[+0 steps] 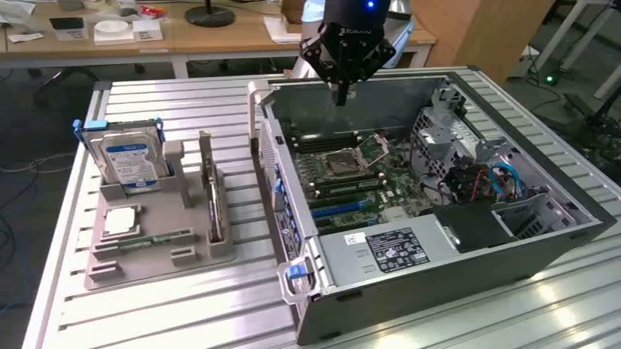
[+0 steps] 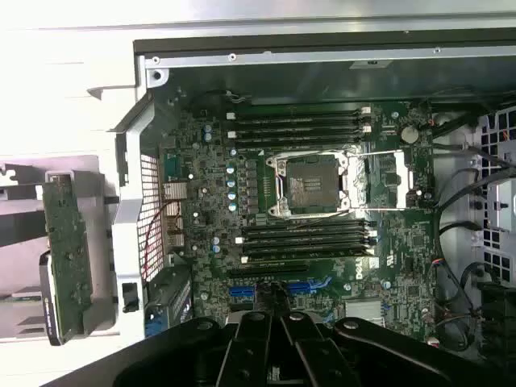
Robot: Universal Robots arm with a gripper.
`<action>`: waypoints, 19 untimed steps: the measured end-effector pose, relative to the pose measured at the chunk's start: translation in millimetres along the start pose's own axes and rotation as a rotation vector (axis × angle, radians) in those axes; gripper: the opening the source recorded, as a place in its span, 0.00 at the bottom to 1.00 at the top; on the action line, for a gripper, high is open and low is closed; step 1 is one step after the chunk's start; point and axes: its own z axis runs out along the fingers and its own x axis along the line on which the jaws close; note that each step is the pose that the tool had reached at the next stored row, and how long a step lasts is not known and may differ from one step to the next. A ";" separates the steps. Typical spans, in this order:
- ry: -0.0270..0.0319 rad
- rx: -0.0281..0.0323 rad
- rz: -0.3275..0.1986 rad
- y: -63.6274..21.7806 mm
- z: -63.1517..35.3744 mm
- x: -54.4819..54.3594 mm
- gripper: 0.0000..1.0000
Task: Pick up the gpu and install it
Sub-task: 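Reach for the gpu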
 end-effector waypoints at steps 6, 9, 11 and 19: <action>0.0000 0.0000 0.000 0.0 0.0 0.0 0.10; -0.0001 -0.0001 0.000 -0.2 0.0 2.0 0.10; 0.0000 0.0000 0.000 -0.4 -0.1 5.8 0.10; 0.0000 0.0000 0.000 -1.7 -0.5 20.4 0.10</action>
